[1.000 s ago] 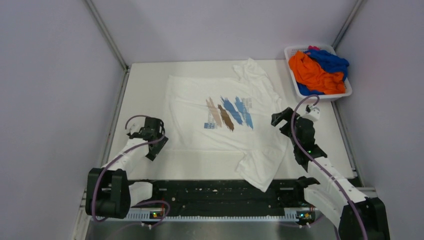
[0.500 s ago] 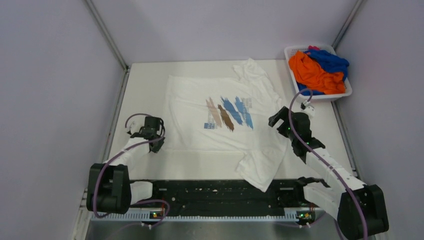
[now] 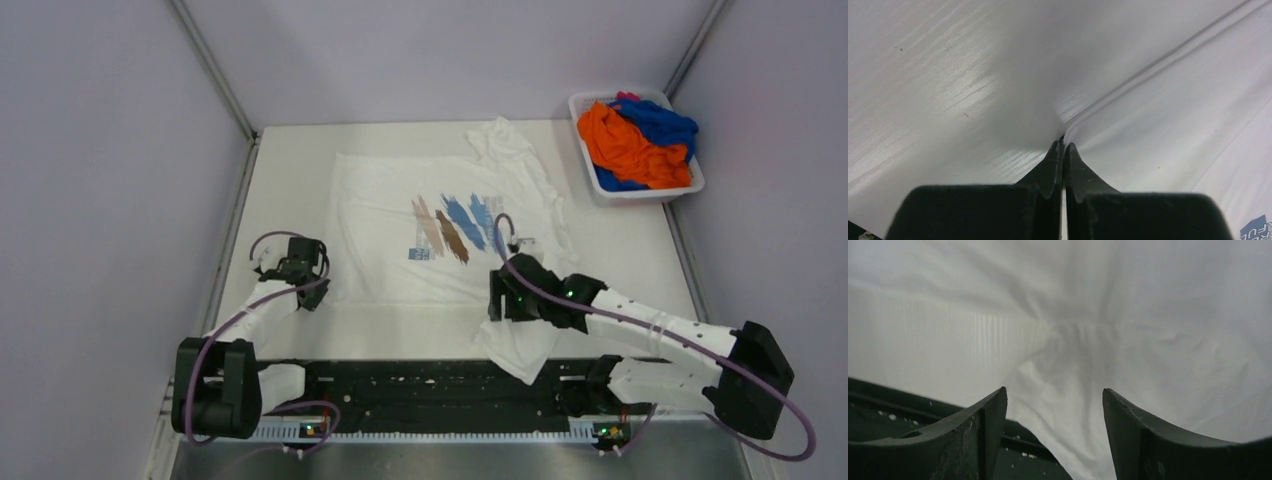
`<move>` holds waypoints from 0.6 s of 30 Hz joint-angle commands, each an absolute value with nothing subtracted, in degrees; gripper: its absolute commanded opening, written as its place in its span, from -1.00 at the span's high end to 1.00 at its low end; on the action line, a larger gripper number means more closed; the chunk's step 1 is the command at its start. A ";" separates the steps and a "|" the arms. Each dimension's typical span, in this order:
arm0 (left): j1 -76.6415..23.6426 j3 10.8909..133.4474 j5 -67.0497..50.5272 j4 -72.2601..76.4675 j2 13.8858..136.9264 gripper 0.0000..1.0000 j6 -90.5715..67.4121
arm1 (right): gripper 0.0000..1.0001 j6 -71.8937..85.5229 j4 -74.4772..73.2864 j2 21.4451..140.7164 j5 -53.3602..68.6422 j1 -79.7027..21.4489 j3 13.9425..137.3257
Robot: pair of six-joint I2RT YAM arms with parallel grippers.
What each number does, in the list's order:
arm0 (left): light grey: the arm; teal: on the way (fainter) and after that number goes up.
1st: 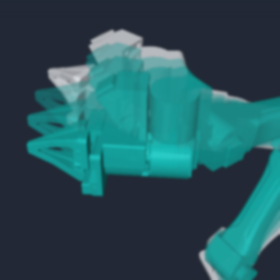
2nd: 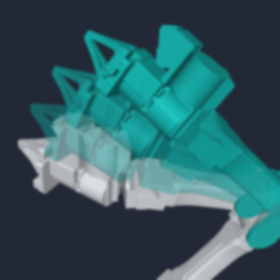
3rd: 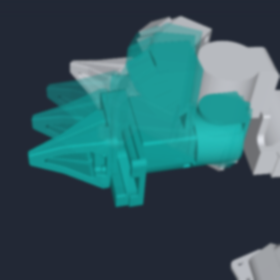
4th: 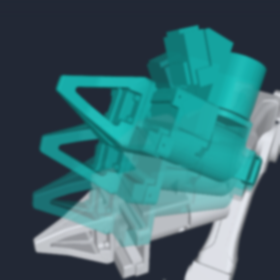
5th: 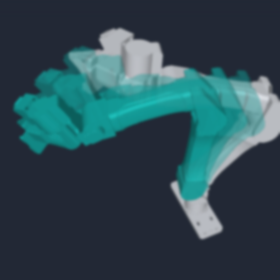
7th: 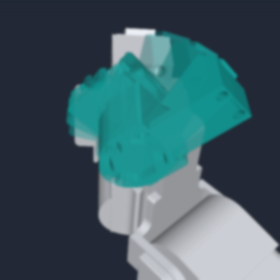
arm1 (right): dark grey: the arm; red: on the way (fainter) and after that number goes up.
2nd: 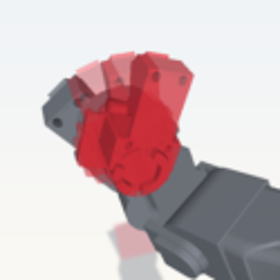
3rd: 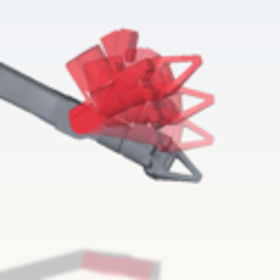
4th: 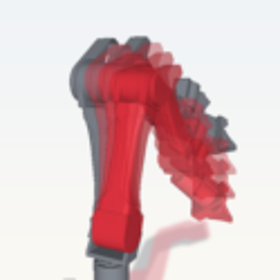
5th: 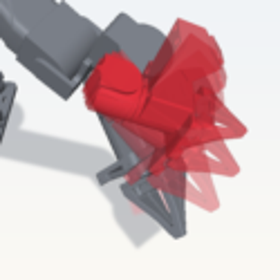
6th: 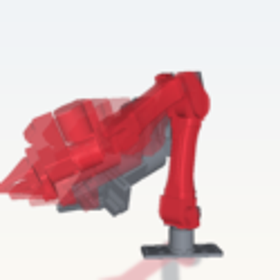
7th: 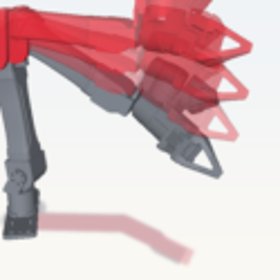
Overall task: Fold and stack the t-shirts
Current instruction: Grab the side of the flattened tshirt closest away from the robot with both arms
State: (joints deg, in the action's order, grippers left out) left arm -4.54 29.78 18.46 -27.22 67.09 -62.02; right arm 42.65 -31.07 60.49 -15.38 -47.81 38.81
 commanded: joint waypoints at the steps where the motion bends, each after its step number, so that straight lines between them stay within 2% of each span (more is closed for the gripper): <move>1: -4.49 30.55 18.66 -29.45 66.02 1.00 -61.50 | -0.37 44.04 -45.44 62.82 -10.21 -58.58 41.13; 7: -4.48 30.76 19.53 -29.79 64.97 1.00 -61.04 | -0.31 44.79 -46.80 62.39 -5.09 -63.24 39.15; 18: -4.48 33.01 19.99 -30.64 64.92 1.00 -60.55 | -0.32 51.75 -44.65 73.63 -13.06 -69.61 36.88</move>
State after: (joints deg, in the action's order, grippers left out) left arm -4.54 30.35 18.74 -29.74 65.63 -61.32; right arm 47.72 -44.77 71.35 -9.34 -67.66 37.56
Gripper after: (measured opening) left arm 0.015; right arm 0.664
